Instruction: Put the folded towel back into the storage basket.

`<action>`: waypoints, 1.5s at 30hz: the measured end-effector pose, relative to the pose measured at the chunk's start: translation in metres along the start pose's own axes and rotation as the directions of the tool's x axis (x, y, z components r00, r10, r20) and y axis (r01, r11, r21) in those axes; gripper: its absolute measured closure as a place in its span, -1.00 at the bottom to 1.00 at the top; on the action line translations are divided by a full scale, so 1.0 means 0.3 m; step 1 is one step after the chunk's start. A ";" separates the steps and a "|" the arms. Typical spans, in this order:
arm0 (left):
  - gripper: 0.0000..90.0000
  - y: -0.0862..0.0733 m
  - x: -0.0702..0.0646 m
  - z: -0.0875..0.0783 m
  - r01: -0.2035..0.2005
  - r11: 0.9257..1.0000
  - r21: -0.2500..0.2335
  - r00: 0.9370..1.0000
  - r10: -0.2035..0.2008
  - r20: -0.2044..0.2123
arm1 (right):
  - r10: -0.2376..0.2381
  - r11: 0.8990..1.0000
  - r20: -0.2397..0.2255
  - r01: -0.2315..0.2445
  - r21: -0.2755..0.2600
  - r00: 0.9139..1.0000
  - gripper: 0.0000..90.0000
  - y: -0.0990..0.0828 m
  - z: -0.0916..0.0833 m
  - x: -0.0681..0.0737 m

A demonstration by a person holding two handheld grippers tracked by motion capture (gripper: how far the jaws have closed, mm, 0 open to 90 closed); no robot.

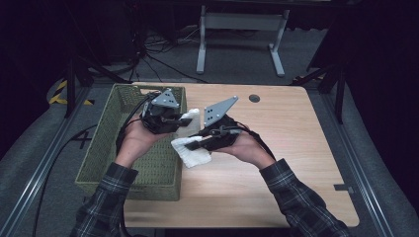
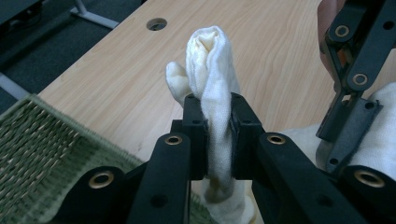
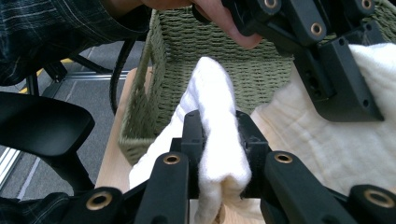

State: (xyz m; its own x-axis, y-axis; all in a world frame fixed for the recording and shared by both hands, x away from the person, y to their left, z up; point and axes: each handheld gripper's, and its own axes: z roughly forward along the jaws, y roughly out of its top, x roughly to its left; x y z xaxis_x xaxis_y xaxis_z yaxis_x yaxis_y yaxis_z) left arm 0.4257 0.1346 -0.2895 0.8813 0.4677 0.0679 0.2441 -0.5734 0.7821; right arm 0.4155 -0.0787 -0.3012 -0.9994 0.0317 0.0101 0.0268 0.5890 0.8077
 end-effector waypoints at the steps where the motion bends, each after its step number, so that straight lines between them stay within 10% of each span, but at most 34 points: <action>1: 0.78 -0.009 0.004 -0.007 0.005 1.000 -0.007 1.000 -0.005 -0.001 | 0.003 1.000 -0.002 -0.003 -0.003 1.000 0.72 0.005 0.007 -0.001; 20: 0.78 -0.162 0.052 -0.085 0.037 0.999 -0.014 0.999 -0.037 -0.038 | 0.015 1.000 -0.015 -0.015 0.000 1.000 0.72 0.095 0.248 0.000; 45: 0.78 -0.270 0.038 -0.004 0.090 0.996 0.016 0.996 -0.090 0.002 | 0.087 0.996 -0.056 -0.084 0.043 0.995 0.47 -0.020 0.398 0.029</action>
State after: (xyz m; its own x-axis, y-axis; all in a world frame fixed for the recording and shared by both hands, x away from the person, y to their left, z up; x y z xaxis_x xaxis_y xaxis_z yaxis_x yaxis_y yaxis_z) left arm 0.4156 0.1871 -0.3513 0.8565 0.5161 -0.0037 0.3287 -0.5401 0.7748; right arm 0.4091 0.0145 -0.3764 -0.9929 0.0374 0.1129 0.1118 0.6182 0.7780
